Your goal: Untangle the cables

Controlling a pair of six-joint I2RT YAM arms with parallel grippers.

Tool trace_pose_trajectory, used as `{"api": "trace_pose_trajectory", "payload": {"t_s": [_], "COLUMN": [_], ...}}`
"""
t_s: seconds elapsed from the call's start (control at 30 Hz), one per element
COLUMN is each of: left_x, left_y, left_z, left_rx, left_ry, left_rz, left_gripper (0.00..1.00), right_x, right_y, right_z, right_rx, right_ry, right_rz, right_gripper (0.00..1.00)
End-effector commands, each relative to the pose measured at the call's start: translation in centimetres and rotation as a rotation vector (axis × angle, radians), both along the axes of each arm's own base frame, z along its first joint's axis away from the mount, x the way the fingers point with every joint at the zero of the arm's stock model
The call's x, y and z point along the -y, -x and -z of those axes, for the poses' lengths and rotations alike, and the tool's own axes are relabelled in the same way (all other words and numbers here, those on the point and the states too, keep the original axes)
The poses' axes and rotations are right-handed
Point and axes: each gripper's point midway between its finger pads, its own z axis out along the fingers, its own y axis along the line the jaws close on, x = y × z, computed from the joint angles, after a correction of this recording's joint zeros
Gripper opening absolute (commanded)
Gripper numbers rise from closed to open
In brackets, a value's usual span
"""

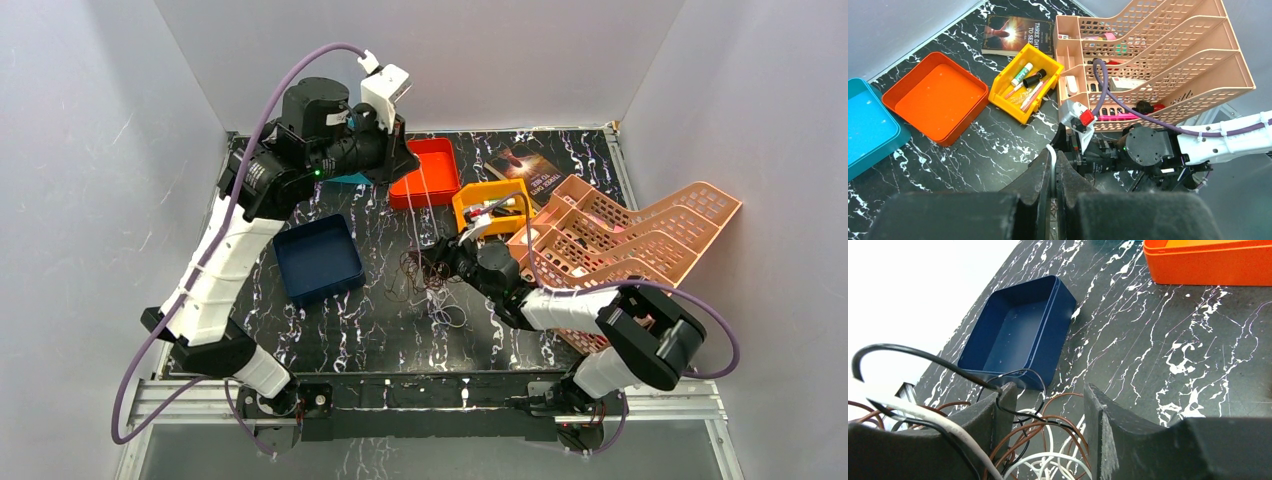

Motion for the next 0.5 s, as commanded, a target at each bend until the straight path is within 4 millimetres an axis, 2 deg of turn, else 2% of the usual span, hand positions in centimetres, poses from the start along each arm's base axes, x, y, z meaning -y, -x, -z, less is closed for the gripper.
{"api": "trace_pose_trajectory", "payload": {"t_s": [0.0,0.13,0.23,0.33,0.4,0.47], "left_x": [-3.2,-3.0,-2.1,-1.4,-0.7,-0.9], "left_y": [1.3,1.0,1.0,1.4,1.3,2.4], "left_z": [-14.8,-14.2,-12.2,-9.7,-7.2,-5.8], "left_rx": [0.419,0.413,0.367,0.305,0.246,0.211], "left_ry": [0.289,0.286,0.265,0.244,0.218,0.223], "left_rz": [-0.070,-0.071,-0.033,0.008,0.029,0.051], "left_gripper": [0.00,0.00,0.00,0.00,0.00,0.00], "right_x": [4.0,4.0,3.7,3.0,2.7,2.3], "right_y": [3.5,3.8,3.3,2.6,2.1,1.6], "right_z": [10.5,9.3,6.8,2.8,-0.1,-3.1], "right_rx": [-0.213,-0.191,-0.150,-0.085,-0.041,0.008], "right_ry": [0.291,0.266,0.242,0.204,0.182,0.157], "right_rz": [-0.001,-0.013,-0.010,-0.010,-0.011,-0.012], "right_gripper": [0.59,0.62,0.63,0.64,0.65,0.66]}}
